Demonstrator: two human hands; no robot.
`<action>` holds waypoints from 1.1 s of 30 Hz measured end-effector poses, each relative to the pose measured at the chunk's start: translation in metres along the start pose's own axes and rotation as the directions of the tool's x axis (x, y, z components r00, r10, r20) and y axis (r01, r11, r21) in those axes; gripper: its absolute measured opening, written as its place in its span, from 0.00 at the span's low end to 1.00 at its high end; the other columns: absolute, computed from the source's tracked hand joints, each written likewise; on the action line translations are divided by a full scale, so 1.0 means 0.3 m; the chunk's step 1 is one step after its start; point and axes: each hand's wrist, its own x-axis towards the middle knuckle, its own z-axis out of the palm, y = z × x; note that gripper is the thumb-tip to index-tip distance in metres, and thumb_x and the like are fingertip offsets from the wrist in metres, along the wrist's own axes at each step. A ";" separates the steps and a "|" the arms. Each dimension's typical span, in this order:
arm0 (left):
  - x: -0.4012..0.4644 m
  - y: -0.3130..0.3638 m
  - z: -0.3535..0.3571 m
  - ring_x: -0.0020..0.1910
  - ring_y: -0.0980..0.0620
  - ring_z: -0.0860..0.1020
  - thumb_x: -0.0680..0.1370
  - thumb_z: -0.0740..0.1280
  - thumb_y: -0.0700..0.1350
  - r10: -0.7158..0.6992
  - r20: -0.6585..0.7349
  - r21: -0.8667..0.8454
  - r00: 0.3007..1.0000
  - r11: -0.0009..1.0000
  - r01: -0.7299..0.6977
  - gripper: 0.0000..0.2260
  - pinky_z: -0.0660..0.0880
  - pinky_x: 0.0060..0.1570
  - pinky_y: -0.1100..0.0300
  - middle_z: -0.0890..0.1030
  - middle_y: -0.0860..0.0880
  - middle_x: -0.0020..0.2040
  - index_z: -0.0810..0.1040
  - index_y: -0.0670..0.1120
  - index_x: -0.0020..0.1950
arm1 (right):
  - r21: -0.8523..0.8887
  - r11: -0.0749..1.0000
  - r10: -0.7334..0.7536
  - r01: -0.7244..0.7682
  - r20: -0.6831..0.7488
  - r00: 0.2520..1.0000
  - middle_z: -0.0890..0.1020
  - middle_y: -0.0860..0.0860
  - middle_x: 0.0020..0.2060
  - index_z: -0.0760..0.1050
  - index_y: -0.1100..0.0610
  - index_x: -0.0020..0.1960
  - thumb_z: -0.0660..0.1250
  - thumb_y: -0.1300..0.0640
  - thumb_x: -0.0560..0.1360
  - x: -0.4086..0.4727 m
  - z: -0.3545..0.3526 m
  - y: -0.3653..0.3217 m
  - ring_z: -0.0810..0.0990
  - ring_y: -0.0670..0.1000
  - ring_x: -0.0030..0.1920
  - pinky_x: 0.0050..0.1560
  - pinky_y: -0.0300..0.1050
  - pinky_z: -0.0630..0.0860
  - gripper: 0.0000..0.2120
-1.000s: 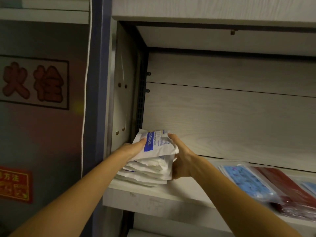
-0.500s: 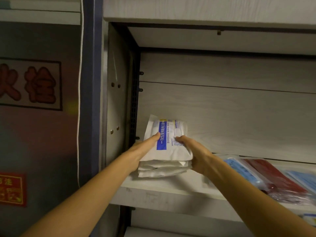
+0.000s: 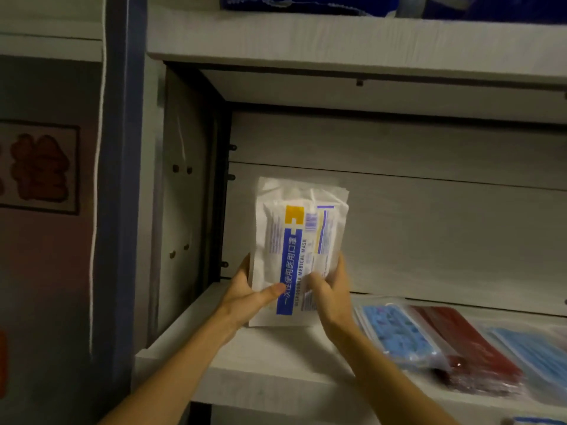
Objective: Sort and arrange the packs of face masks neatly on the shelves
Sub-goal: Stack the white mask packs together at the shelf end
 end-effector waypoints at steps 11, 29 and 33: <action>-0.015 0.008 0.008 0.42 0.52 0.84 0.69 0.71 0.54 -0.151 0.005 -0.176 0.988 0.973 0.150 0.21 0.78 0.31 0.60 0.84 0.50 0.48 0.74 0.54 0.61 | 0.001 0.995 0.100 -0.100 0.047 0.994 0.81 0.44 0.51 0.61 0.50 0.70 0.66 0.44 0.74 0.012 0.009 0.029 0.84 0.43 0.43 0.35 0.35 0.76 0.29; 0.002 0.009 0.005 0.47 0.47 0.84 0.77 0.51 0.62 -0.015 0.061 -0.185 0.998 0.982 0.026 0.21 0.80 0.44 0.51 0.84 0.48 0.49 0.75 0.53 0.59 | -0.005 0.984 0.176 -0.176 0.071 0.982 0.84 0.51 0.49 0.70 0.54 0.63 0.55 0.33 0.70 0.019 0.011 0.021 0.85 0.47 0.44 0.34 0.35 0.78 0.32; 0.000 0.011 0.008 0.46 0.50 0.83 0.79 0.52 0.57 0.022 0.069 -0.183 0.997 0.983 -0.009 0.19 0.79 0.38 0.60 0.84 0.47 0.49 0.75 0.50 0.59 | -0.039 0.979 0.203 -0.200 0.100 0.974 0.83 0.50 0.49 0.69 0.54 0.63 0.56 0.38 0.71 0.017 0.006 0.037 0.85 0.46 0.42 0.35 0.37 0.76 0.27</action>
